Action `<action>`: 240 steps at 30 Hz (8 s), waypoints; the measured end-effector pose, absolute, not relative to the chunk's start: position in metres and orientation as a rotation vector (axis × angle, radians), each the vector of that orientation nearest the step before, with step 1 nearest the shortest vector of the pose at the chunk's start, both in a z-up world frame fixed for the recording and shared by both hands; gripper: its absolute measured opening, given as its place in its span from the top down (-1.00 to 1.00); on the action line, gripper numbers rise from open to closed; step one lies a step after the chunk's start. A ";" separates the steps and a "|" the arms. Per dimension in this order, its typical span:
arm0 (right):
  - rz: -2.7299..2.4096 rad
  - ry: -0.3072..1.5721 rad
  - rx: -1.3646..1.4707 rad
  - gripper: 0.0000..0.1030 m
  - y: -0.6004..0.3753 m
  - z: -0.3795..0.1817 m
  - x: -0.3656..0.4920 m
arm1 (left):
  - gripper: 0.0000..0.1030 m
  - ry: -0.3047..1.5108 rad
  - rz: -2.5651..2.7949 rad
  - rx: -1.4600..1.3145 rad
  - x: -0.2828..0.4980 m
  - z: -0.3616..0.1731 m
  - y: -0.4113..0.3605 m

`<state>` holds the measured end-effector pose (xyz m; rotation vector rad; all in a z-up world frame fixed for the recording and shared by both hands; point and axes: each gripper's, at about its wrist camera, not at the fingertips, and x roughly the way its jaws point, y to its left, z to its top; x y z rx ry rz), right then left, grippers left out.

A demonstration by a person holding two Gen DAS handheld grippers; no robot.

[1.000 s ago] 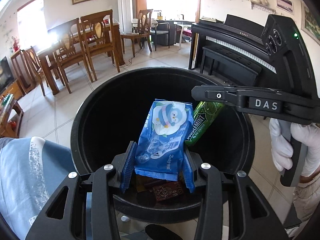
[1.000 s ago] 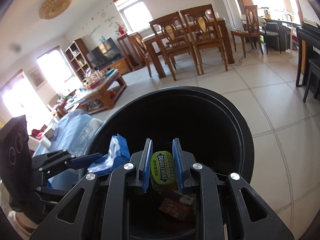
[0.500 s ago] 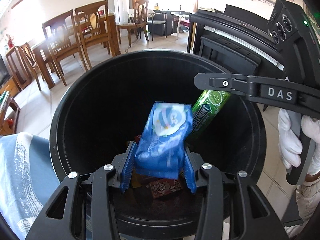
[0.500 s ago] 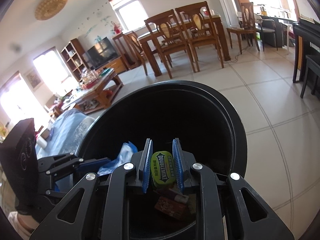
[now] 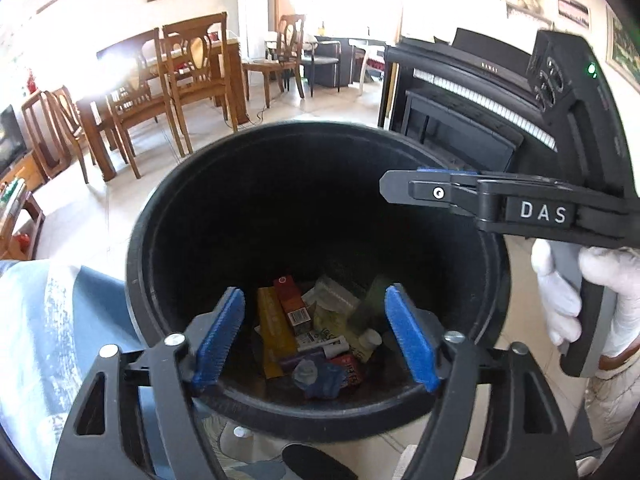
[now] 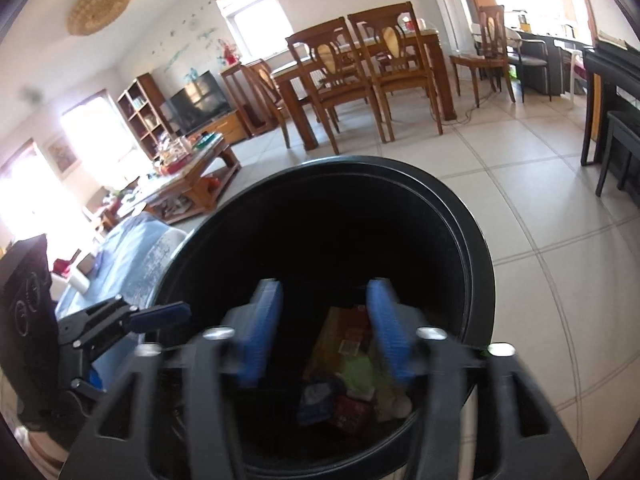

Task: Collect trash
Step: 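Open both tools to drop the packet and gum tube into the bin, then move both open tools back over the table, then grasp the white paper cup with the right tool, then carry the white cup to the black bin and open the right tool, then grasp the milk carton with the left tool while the right tool grasps the blue tube, then carry the milk carton and blue tube over the black bin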

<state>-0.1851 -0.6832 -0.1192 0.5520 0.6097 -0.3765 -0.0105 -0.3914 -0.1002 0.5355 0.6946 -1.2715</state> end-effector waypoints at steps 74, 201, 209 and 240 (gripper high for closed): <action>0.323 0.802 0.020 -0.42 -0.271 -0.085 0.253 | -0.89 0.753 -0.749 0.478 0.374 -0.069 -0.042; 0.093 0.992 0.064 0.17 -0.301 -0.105 0.318 | 0.07 0.597 -0.632 -0.134 0.105 -0.062 0.042; 0.087 0.975 -0.051 0.69 -0.294 -0.123 0.325 | 0.07 0.589 -0.647 -0.146 0.107 -0.058 0.043; 0.099 0.593 0.395 0.74 -0.519 -0.046 -0.059 | 0.09 0.514 -0.817 0.042 0.037 -0.001 -0.098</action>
